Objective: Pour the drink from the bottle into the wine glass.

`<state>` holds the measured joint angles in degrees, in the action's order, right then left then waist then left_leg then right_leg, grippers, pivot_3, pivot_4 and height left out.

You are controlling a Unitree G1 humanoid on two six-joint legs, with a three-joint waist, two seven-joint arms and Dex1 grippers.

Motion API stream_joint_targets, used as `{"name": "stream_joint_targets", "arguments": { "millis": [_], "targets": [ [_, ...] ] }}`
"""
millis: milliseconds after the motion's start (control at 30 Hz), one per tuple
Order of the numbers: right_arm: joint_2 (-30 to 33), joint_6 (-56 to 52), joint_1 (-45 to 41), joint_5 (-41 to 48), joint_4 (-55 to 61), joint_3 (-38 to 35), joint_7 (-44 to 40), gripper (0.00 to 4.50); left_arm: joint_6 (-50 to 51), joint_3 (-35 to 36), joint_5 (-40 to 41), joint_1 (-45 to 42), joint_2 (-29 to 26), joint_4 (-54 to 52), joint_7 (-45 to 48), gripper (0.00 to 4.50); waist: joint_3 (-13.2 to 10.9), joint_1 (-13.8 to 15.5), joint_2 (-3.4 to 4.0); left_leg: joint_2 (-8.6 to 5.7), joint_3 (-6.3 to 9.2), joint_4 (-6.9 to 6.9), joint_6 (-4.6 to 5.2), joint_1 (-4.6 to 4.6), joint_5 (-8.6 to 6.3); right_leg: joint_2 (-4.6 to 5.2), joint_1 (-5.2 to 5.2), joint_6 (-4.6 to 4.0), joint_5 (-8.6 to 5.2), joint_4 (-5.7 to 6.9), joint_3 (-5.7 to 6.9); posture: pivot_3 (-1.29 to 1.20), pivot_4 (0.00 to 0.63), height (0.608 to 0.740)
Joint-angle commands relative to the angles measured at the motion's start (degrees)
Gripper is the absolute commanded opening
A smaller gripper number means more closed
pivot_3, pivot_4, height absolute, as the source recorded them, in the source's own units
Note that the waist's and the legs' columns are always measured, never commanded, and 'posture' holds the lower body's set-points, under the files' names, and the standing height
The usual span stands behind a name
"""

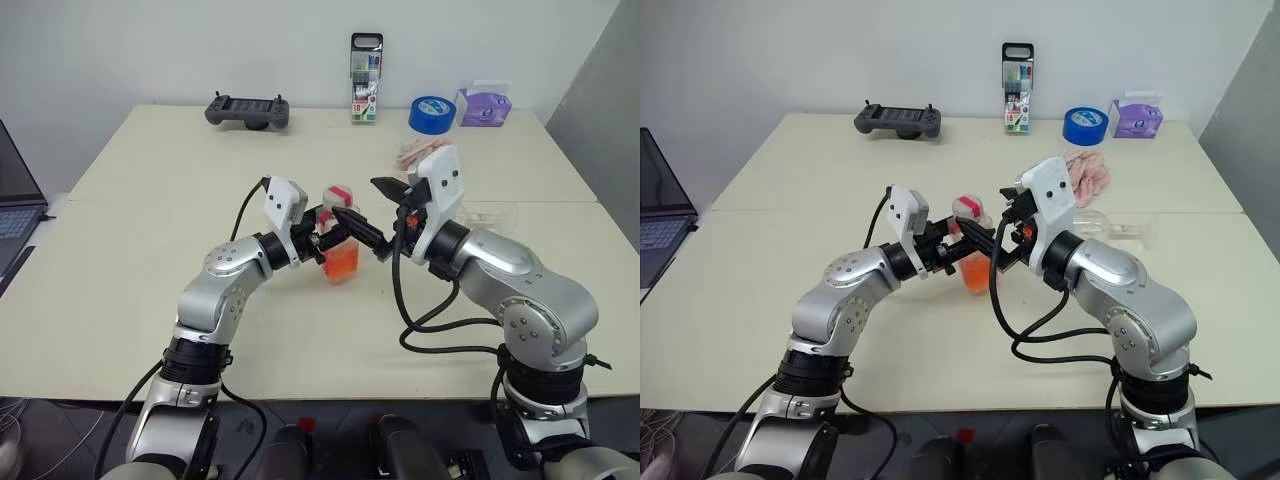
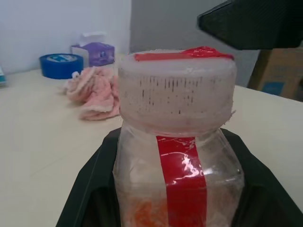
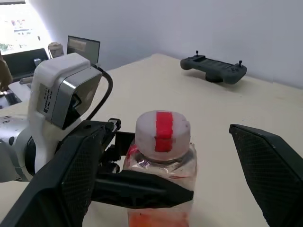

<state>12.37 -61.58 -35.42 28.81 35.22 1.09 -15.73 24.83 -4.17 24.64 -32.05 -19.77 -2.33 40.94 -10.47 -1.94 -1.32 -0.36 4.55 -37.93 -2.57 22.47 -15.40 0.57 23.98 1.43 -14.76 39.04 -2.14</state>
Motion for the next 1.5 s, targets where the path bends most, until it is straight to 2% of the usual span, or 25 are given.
{"name": "stream_joint_targets", "arguments": {
  "millis": [33,233,600,733,867,900,1000,1067,1133,1167,1200,1267,1333,1467,1500],
  "targets": [
    [-0.89,-2.9,-1.64,0.51,3.02,-0.59,3.3,4.5,-1.22,-0.26,-0.26,-2.04,-0.23,-2.69,1.66,2.07,0.0,0.07,0.0,0.01,0.01,0.0,0.0,0.02,0.0,-0.1,0.02,0.0,0.0,-0.02,-0.01,0.0,0.15,0.74],
    [-4.93,-4.69,-1.17,-0.22,2.72,-0.04,7.88,4.5,-1.65,-0.73,-0.7,-2.26,0.5,-2.76,2.05,2.07,0.0,0.09,0.0,-0.01,-0.05,-0.02,0.0,0.16,0.0,-0.02,0.09,0.0,0.0,-0.07,-0.04,0.0,0.15,0.74],
    [-6.58,-6.3,-3.14,-1.32,0.35,0.38,11.08,4.5,-1.79,-1.55,-1.44,-0.63,1.92,-3.63,0.99,2.07,0.0,0.06,0.0,0.01,-0.02,-0.01,0.0,0.15,0.0,-0.04,0.1,0.0,0.0,-0.04,-0.04,0.0,0.15,0.74],
    [-6.3,-6.43,-3.42,-1.67,-0.36,0.74,11.45,3.54,-1.84,-1.66,-1.69,-0.46,2.36,-3.63,0.8,2.07,0.0,0.06,0.0,0.0,-0.05,-0.02,0.0,0.16,0.0,-0.03,0.1,0.0,0.0,-0.05,-0.04,0.0,0.15,0.74],
    [-6.41,-7.53,-3.26,-1.48,-0.75,0.1,11.89,2.06,-1.69,-1.74,-1.83,-0.24,2.63,-3.87,0.79,2.07,0.0,0.05,0.01,0.01,-0.05,-0.02,0.0,0.15,0.0,-0.04,0.1,0.0,0.0,-0.04,-0.03,0.0,0.15,0.74],
    [-6.04,-7.74,-3.3,-1.6,-0.88,0.15,11.78,1.84,-1.73,-1.81,-1.88,-0.24,2.66,-3.87,0.82,2.07,0.0,0.06,0.0,0.01,-0.03,-0.01,0.0,0.15,0.0,-0.04,0.1,0.0,0.0,-0.05,-0.03,0.0,0.15,0.74],
    [-4.33,-7.48,-3.87,-1.7,-1.53,-0.11,10.57,1.85,-1.68,-1.87,-1.94,-0.45,2.67,-3.9,0.88,2.07,0.0,0.06,0.0,0.0,-0.03,-0.02,0.0,0.15,0.0,-0.04,0.1,0.0,0.0,-0.05,-0.03,0.0,0.15,0.74],
    [0.38,-4.71,-4.23,2.02,-2.4,-0.96,1.95,1.85,-1.35,-1.78,-1.65,-0.89,2.35,-4.36,1.29,2.07,0.0,0.07,0.01,-0.01,-0.05,-0.03,0.0,0.16,0.0,-0.04,0.1,0.0,0.0,-0.05,-0.02,0.0,0.15,0.74],
    [5.2,-1.08,-3.25,10.61,-1.59,-3.21,-12.42,1.85,-1.01,-1.49,-0.89,-1.12,2.04,-5.09,1.96,2.07,-0.03,0.18,0.0,-0.04,-0.09,-0.04,0.01,0.16,0.0,-0.03,0.09,0.0,0.0,-0.08,0.01,0.0,0.15,0.74],
    [8.77,-0.36,-2.05,16.94,-2.28,-5.67,-22.38,1.85,-0.37,-1.37,-0.31,-1.22,2.01,-5.7,2.2,2.07,-0.03,0.25,0.01,-0.07,-0.1,-0.04,0.02,0.19,-0.01,-0.02,0.08,0.0,0.0,-0.12,0.05,0.0,0.15,0.74],
    [14.33,2.97,-0.56,18.34,-2.75,-5.18,-32.86,1.85,0.18,-1.55,-0.1,-1.13,1.74,-6.53,2.64,2.07,-0.04,0.44,0.0,-0.08,-0.11,-0.04,0.02,0.23,-0.01,-0.02,0.08,0.01,0.0,-0.17,0.08,0.0,0.15,0.74],
    [22.15,8.32,-2.12,15.05,-7.57,-0.92,-43.78,1.85,1.25,-1.57,0.47,-0.37,0.83,-8.33,3.4,2.06,-0.08,0.44,0.07,-0.14,-0.15,-0.06,0.17,0.31,-0.09,0.04,-0.01,0.03,-0.01,-0.4,0.22,0.0,0.15,0.74],
    [24.67,12.21,-4.86,11.88,-12.04,2.33,-47.42,1.85,1.69,-1.43,0.82,0.31,0.07,-9.21,3.7,2.06,-0.11,-0.29,0.09,-0.11,-0.27,-0.06,0.28,0.22,-0.16,0.03,-0.02,0.04,-0.01,-0.39,0.08,0.0,0.15,0.74],
    [25.06,15.06,-6.84,10.64,-16.35,2.87,-47.95,1.85,0.97,-1.93,0.21,0.26,0.18,-8.2,2.9,2.06,-0.11,-1.12,0.08,-0.04,-0.43,-0.01,0.31,-0.15,-0.17,-0.11,-0.02,0.03,-0.01,-0.08,-0.18,0.0,0.15,0.74],
    [23.94,14.68,-7.18,11.1,-16.63,1.81,-45.63,2.2,0.82,-2.06,0.12,0.21,0.46,-8.08,2.62,2.06,-0.12,-1.02,0.09,-0.03,-0.42,-0.01,0.3,-0.12,-0.17,-0.22,-0.02,0.03,-0.01,-0.07,-0.13,0.0,0.15,0.74]
  ]
}}
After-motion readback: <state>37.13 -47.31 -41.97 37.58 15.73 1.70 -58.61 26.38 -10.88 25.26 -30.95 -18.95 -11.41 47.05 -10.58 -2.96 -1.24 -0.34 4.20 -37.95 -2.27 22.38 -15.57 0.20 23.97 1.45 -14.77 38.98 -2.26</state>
